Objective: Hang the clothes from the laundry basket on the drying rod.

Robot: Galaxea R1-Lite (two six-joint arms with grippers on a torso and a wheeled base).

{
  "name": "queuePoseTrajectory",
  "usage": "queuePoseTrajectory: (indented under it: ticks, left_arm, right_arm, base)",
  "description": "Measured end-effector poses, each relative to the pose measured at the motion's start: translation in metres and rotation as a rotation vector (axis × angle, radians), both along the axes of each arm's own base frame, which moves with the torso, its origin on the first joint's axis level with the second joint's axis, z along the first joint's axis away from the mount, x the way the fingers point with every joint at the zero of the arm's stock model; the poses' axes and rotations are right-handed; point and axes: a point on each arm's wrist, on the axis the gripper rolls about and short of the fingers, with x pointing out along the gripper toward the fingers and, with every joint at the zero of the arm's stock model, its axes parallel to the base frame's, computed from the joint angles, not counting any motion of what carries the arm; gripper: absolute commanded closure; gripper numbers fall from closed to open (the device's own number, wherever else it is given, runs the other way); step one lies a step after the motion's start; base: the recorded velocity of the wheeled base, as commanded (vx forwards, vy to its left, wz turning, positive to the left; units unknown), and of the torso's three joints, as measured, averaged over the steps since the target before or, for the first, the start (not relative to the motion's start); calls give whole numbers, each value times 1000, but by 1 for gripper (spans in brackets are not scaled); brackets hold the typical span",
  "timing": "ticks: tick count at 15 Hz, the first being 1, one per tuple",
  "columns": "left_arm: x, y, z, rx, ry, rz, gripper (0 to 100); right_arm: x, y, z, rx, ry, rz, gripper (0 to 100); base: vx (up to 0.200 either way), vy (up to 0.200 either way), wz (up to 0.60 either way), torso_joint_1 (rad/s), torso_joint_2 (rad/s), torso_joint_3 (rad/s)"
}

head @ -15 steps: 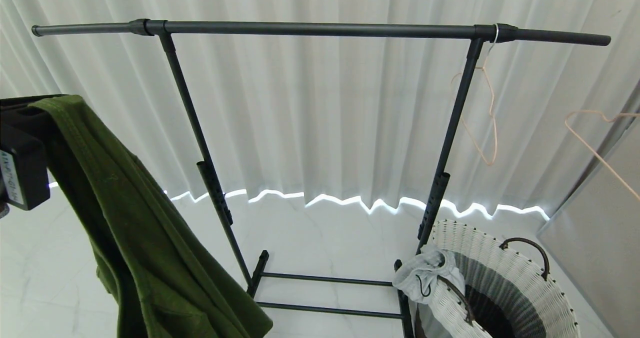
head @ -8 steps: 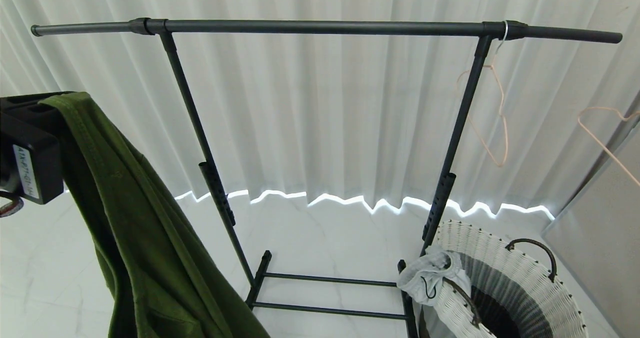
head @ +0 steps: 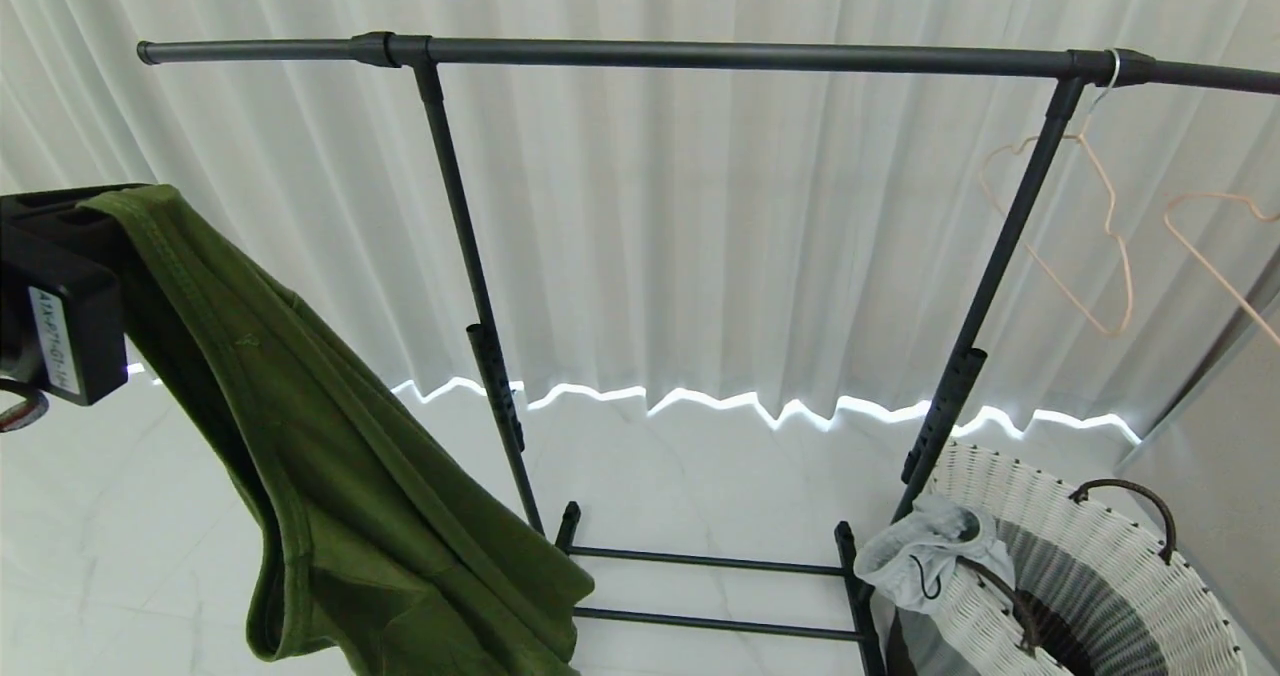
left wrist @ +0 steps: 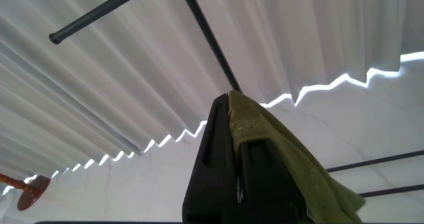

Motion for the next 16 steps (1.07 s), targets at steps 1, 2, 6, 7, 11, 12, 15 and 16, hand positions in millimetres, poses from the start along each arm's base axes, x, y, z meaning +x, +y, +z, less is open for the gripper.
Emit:
queuePoseTrajectory:
  ticks: [1,2,6,7,11,12,15,16]
  left_arm:
    - [0,0,0,0,1,0,100]
    - [1,0,0,1,2,-1,100]
    - [0,0,-4,6,10,-6,100]
    - [0,-1,-4,5,9,-10,100]
    - [2,-2,-5,14,15,-10,100]
    - [2,-2,-5,28,17,-11,100]
    - [5,-4,-6,60,23,-11,100]
    - [7,-6,-7,66,27,-11,100]
  right_arm:
    - [-1,0,0,0,-4,-1,100]
    - [-1,0,1,-1,-10,0,100]
    - [-3,3,10,7,-92,77,100]
    - [-5,5,12,13,-110,127,100]
    - [-17,20,11,-63,-108,363,100]
    - [-18,26,8,-97,-94,437,100]
    - [-22,44,-1,-156,-53,666,100]
    - [-23,51,-4,-163,-36,747,100]
  base:
    - [0,200,0,2,12,7]
    - [0,200,0,-2,7,2]
    - [0,0,0,0,0,0]
    - [0,0,0,0,0,0]
    - [0,0,0,0,0,0]
    - [0,0,0,0,0,0]
    - [0,0,0,0,0,0]
    - [0,0,0,0,0,0]
